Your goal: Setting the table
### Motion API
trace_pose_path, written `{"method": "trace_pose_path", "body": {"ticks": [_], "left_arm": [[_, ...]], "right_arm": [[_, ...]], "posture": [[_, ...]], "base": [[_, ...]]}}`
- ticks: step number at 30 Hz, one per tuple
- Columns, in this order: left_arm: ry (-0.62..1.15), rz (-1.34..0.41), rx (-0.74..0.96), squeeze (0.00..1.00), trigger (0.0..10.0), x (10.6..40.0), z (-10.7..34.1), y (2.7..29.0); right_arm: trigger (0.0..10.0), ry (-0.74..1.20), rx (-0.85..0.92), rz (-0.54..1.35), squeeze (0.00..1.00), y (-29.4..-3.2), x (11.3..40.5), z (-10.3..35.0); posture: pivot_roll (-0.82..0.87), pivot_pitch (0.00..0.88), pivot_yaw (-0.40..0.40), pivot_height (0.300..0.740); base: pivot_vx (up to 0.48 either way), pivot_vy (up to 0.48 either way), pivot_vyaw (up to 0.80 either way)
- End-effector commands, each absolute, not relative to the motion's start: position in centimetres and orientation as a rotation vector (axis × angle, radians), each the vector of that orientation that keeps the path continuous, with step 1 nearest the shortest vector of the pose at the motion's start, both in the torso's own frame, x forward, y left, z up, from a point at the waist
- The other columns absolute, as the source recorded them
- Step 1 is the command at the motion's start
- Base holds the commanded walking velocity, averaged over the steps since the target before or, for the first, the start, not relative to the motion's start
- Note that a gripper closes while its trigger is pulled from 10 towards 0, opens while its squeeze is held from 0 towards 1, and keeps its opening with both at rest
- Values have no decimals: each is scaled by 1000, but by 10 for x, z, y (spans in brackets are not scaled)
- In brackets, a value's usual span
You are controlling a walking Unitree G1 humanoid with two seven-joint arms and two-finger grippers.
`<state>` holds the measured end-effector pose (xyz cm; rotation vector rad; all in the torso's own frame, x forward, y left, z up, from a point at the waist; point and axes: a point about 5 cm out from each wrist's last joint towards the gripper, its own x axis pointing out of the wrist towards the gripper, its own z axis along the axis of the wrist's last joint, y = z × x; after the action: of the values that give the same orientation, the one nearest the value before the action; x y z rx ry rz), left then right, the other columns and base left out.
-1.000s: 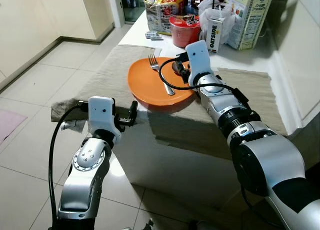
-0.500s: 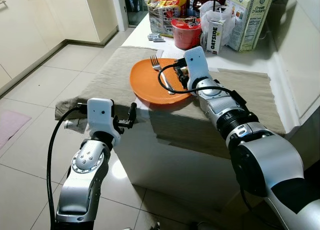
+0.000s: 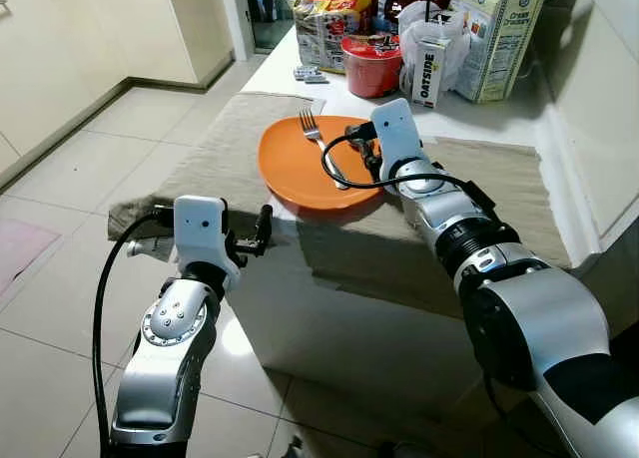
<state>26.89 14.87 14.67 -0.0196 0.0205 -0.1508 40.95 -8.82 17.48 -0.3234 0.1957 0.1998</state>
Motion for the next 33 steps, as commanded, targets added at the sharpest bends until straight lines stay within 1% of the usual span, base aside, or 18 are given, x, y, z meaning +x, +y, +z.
{"method": "trace_pose_path", "body": {"ticks": [1, 6, 7, 8, 9, 23, 26, 33], "left_arm": [[15, -136, -19, 0, 10000, 267, 150, 151], [18, -134, -19, 0, 10000, 266, 150, 152], [18, -134, -19, 0, 10000, 266, 150, 152], [18, -134, -19, 0, 10000, 266, 150, 152], [18, -134, -20, 0, 10000, 266, 151, 152], [18, -131, -22, 0, 10000, 267, 152, 153], [18, -130, -28, 0, 10000, 268, 151, 152], [15, -128, -26, 0, 10000, 269, 152, 153]], "right_arm": [[10000, 297, -317, 197, 0, -93, 402, 151], [10000, 321, -310, 190, 0, -96, 400, 145], [5098, 338, -306, 193, 0, -96, 399, 142], [5098, 338, -306, 193, 0, -96, 399, 142], [0, 347, -297, 196, 0, -96, 399, 140], [0, 359, -289, 204, 0, -96, 398, 139], [0, 336, -265, 240, 0, -91, 399, 143], [0, 309, -275, 268, 0, -86, 400, 147]], "posture": [[-30, 56, 68, 740], [-31, 60, 68, 740], [-31, 62, 67, 740], [-31, 62, 67, 740], [-31, 62, 67, 740], [-35, 62, 64, 740], [-36, 57, 61, 740], [-35, 54, 59, 740]], "base": [[0, 0, 0], [0, 0, 0], [0, 0, 0], [0, 0, 0], [0, 0, 0], [0, 0, 0], [0, 0, 0], [0, 0, 0]]}}
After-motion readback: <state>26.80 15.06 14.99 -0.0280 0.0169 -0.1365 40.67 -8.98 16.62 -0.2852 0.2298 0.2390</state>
